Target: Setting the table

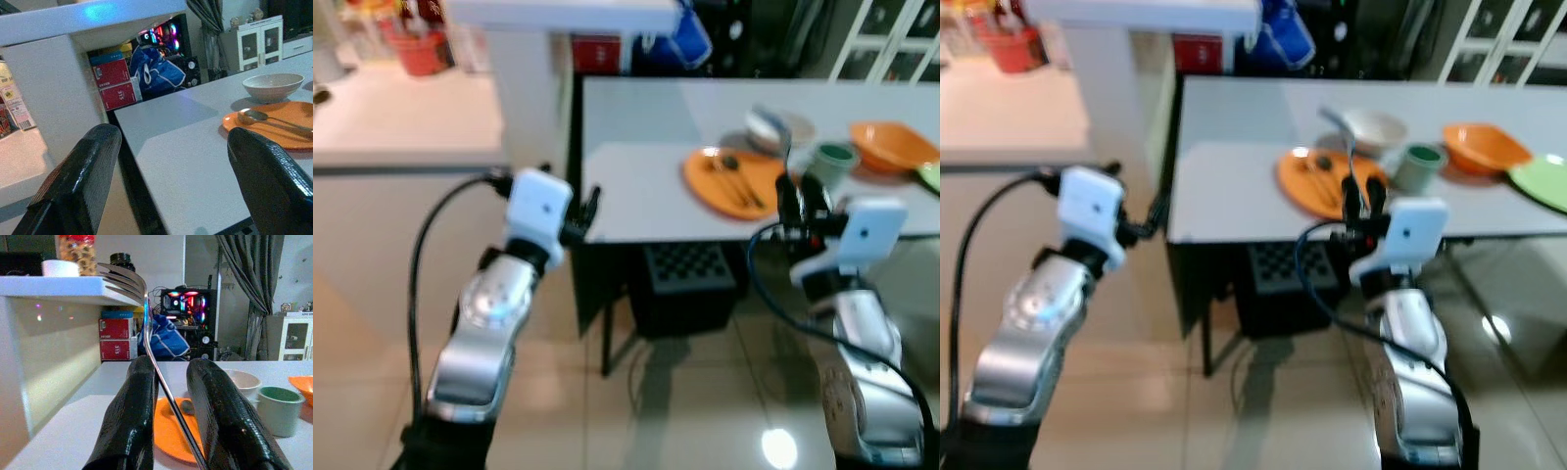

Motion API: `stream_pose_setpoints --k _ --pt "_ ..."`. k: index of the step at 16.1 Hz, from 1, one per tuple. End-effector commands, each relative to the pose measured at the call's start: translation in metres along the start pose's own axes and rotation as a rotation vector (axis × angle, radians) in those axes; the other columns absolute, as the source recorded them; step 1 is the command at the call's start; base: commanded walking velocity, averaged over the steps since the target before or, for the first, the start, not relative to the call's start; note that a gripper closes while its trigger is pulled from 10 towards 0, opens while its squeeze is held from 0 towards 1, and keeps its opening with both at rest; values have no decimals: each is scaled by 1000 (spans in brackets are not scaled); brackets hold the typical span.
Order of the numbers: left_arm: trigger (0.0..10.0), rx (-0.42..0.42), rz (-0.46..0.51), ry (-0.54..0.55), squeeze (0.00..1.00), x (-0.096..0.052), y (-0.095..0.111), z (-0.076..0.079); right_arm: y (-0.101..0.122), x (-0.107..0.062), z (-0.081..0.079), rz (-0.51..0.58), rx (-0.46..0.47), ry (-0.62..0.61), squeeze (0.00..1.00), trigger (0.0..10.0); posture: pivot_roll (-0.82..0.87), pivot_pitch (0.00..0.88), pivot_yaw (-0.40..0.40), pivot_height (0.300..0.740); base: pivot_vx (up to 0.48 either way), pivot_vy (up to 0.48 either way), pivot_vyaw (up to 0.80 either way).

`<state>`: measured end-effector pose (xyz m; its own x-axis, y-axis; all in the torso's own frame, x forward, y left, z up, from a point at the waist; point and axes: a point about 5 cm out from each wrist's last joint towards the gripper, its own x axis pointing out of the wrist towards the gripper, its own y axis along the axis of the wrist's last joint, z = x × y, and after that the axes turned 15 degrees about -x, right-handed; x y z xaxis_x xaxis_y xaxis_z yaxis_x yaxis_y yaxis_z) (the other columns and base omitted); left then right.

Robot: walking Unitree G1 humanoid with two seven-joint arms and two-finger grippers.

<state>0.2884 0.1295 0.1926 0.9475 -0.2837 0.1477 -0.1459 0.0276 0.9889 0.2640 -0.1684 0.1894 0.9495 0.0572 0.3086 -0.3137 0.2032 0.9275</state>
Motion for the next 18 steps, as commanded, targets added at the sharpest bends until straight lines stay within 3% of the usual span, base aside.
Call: stream_pose_setpoints --k 1,6,10,11,13,14,16,18 --pt "10000 0 7 -25 0 3 2 7 -2 -1 7 -15 -8 -23 0 10000 -8 0 0 740 0 -420 0" --pt "10000 2 8 -29 0 3 3 7 -2 0 9 -16 -2 -34 0 10000 -10 0 4 740 0 -418 0" --pt "10000 4 8 -32 0 4 3 7 1 0 6 -4 65 -6 0 10000 -10 0 9 740 0 -419 0" --pt "10000 4 9 -33 0 4 4 7 3 1 3 3 110 21 0 10000 -10 0 11 740 0 -416 0" --pt "10000 2 8 -34 0 4 4 7 8 4 -5 -4 333 100 0 10000 -13 0 13 740 0 -418 0" --pt "10000 1 8 -34 0 4 4 7 10 5 -6 -5 389 124 0 10000 -14 0 12 740 0 -420 0" --pt "10000 0 8 -35 0 4 4 8 18 5 -11 13 589 201 0 10000 -13 0 10 740 0 -416 0" --pt "10000 1 9 -31 0 4 5 8 26 4 -12 36 714 260 0 10000 -13 0 8 740 0 -409 0"
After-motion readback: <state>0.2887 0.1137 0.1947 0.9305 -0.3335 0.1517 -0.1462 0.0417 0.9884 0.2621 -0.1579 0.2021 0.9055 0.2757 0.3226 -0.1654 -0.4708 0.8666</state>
